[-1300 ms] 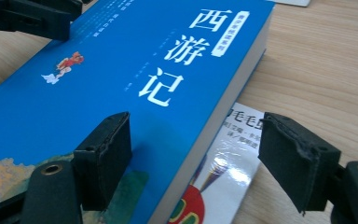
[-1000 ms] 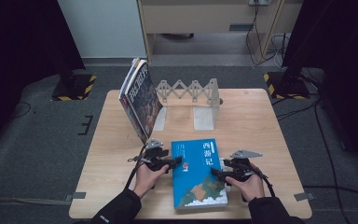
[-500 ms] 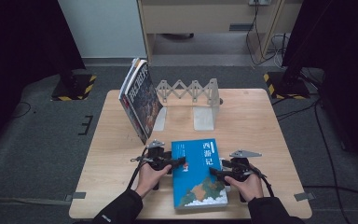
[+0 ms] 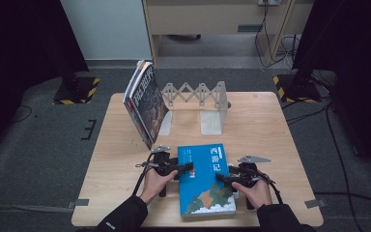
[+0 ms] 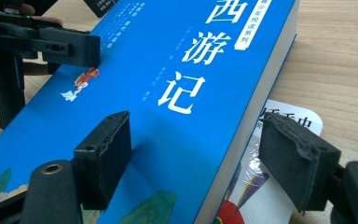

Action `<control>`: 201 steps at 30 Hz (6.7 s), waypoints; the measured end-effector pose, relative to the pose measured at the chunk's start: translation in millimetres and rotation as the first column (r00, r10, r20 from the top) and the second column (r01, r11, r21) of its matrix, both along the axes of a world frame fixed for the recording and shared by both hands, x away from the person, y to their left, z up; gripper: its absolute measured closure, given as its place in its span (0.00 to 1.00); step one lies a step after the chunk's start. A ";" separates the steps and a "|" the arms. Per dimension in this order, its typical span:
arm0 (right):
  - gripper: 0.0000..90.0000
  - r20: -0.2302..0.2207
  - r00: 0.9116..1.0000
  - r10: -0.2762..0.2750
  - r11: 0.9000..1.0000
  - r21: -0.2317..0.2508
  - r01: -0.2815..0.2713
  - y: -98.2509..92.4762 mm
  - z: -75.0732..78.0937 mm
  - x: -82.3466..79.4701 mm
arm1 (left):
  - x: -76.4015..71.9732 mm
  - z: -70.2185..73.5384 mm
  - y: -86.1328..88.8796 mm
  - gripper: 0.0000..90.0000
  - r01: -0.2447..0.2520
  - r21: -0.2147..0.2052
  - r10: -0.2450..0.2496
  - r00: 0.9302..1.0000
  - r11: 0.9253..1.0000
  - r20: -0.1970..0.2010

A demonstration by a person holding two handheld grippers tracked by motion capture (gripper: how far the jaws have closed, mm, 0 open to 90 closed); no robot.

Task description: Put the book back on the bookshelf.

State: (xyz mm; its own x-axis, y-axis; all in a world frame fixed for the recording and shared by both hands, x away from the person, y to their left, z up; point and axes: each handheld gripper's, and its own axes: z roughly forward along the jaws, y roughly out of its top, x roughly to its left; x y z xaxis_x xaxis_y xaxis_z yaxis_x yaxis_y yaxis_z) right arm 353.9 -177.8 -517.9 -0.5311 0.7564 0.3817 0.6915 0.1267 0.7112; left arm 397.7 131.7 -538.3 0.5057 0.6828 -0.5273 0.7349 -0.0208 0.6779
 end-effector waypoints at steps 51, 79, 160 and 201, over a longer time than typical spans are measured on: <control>0.26 -0.022 1.000 0.007 0.998 0.058 -0.006 1.1 -6.8 1.5 | 0.7 0.1 2.6 0.30 0.042 -0.106 -0.054 0.992 0.993 -0.114; 0.24 -0.032 0.999 0.031 0.998 0.058 -0.029 -2.6 -6.2 3.3 | 5.2 18.8 0.5 0.50 0.113 -0.173 -0.130 0.988 0.978 -0.087; 0.41 0.090 0.993 0.075 0.987 0.138 -0.087 -6.6 24.1 16.1 | 4.8 70.9 -16.8 0.65 0.199 -0.156 -0.190 0.979 0.967 0.073; 0.38 0.200 0.980 0.016 0.974 0.219 -0.061 -37.4 34.1 15.4 | -15.1 142.5 -0.9 0.68 0.228 -0.162 -0.191 0.958 0.960 0.215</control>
State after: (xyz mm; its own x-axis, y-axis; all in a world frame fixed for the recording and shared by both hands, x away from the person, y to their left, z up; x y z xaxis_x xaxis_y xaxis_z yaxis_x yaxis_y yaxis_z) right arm 369.3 -215.2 -483.8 -0.6394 0.6413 0.4242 0.5339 -0.0267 0.8451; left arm 382.6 130.8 -395.8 0.7327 0.4510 -0.5097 0.5801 -0.0222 0.8142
